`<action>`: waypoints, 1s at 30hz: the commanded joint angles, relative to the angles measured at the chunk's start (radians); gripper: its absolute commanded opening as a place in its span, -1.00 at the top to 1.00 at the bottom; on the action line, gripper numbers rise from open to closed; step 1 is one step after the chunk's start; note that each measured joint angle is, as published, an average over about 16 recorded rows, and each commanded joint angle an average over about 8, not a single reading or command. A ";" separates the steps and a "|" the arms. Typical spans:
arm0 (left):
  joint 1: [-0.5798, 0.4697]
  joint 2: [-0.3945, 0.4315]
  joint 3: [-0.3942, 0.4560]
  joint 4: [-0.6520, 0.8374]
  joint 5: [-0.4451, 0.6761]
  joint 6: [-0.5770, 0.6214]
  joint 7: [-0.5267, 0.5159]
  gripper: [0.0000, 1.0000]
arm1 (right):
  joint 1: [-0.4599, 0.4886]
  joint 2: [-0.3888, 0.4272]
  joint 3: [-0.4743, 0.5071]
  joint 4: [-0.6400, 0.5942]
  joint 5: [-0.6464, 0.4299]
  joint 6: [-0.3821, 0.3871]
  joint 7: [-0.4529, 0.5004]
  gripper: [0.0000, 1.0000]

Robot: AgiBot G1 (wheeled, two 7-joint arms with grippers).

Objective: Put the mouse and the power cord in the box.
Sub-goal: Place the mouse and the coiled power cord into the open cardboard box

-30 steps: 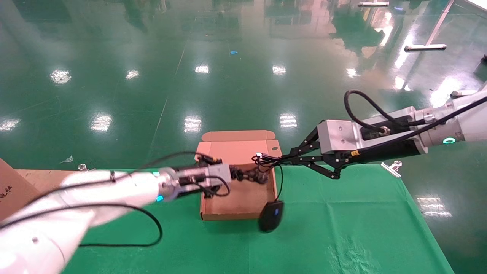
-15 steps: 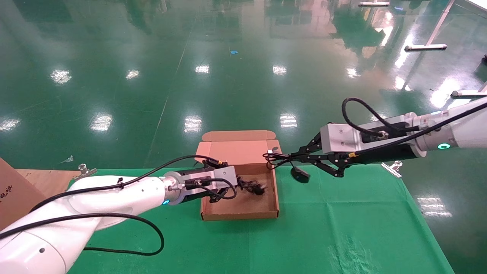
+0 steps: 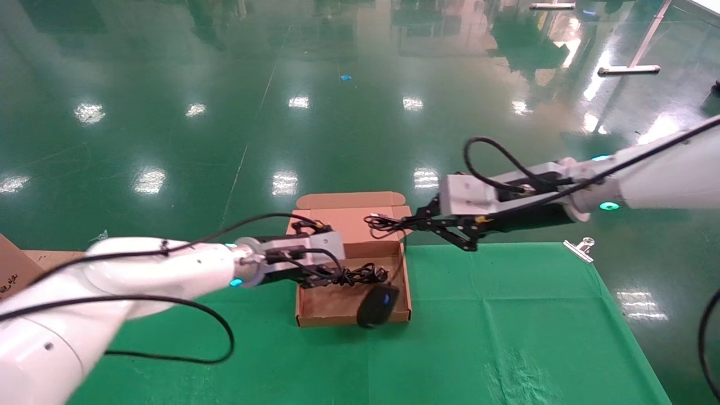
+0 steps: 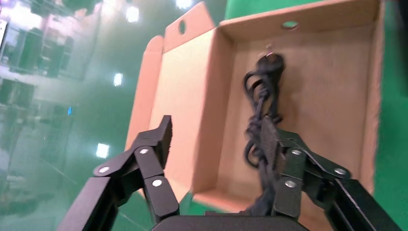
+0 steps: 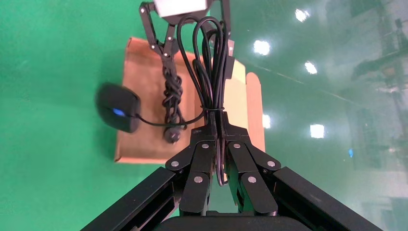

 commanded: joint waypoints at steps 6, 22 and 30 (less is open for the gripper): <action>-0.044 -0.082 -0.036 0.045 -0.069 0.128 0.086 -1.00 | -0.039 -0.077 -0.005 0.021 -0.006 0.110 0.019 1.00; -0.032 -0.188 -0.106 0.061 -0.167 0.229 0.206 -1.00 | -0.249 -0.111 -0.117 0.310 0.012 0.413 0.095 0.02; -0.033 -0.191 -0.109 0.067 -0.173 0.230 0.211 -1.00 | -0.275 -0.113 -0.149 0.343 0.018 0.455 0.104 -1.00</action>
